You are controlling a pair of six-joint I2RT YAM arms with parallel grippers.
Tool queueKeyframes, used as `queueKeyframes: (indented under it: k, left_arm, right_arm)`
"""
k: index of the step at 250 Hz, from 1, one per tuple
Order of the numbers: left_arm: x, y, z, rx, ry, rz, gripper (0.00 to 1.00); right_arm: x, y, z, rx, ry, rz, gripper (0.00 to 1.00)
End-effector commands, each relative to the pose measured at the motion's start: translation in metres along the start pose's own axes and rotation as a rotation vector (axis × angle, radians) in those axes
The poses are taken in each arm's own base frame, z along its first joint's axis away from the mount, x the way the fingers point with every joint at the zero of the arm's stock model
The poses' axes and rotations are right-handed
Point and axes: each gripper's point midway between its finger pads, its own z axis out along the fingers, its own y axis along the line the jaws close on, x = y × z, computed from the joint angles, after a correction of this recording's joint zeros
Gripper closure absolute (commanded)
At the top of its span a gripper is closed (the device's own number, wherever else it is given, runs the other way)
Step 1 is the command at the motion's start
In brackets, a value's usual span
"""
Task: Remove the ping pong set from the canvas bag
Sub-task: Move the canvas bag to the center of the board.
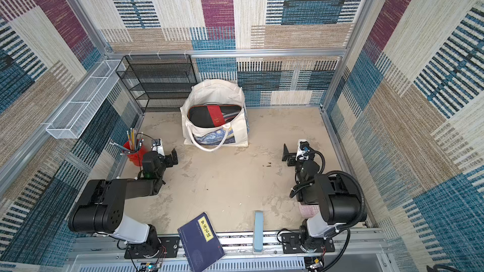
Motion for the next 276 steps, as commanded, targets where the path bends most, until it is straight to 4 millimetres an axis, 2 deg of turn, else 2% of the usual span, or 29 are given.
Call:
queueKeyframes:
  k: [1, 33, 45, 83, 241, 258, 276]
  left_arm:
    - [-0.005, -0.001, 0.0, 0.004, -0.017, -0.022, 0.0]
    - [-0.004, -0.001, 0.001, 0.007, -0.015, -0.02, 0.0]
    - [-0.004, -0.001, 0.001, 0.007, -0.013, -0.02, 0.0]
    - [-0.004, -0.001, 0.001, 0.007, -0.013, -0.022, 0.0]
    - [-0.005, 0.0, 0.001, 0.007, -0.015, -0.022, 0.0]
    - [-0.01, -0.002, -0.002, 0.007, -0.028, -0.008, 0.0]
    - [-0.028, -0.011, -0.007, 0.012, 0.025, 0.052, 0.0]
  right_arm:
    - [-0.006, 0.001, -0.001, -0.008, -0.025, 0.001, 0.01]
    - [-0.006, 0.001, -0.001, -0.008, -0.025, 0.001, 0.01]
    - [-0.003, -0.003, 0.005, 0.013, -0.003, 0.014, 0.01]
    - [-0.004, -0.006, 0.002, 0.027, -0.014, 0.015, 0.01]
    - [-0.005, -0.005, 0.0, 0.023, -0.02, 0.012, 0.01]
    - [-0.01, 0.0, -0.001, -0.001, -0.032, 0.001, 0.01]
    - [-0.022, 0.003, 0.005, 0.0, -0.014, -0.017, 0.01]
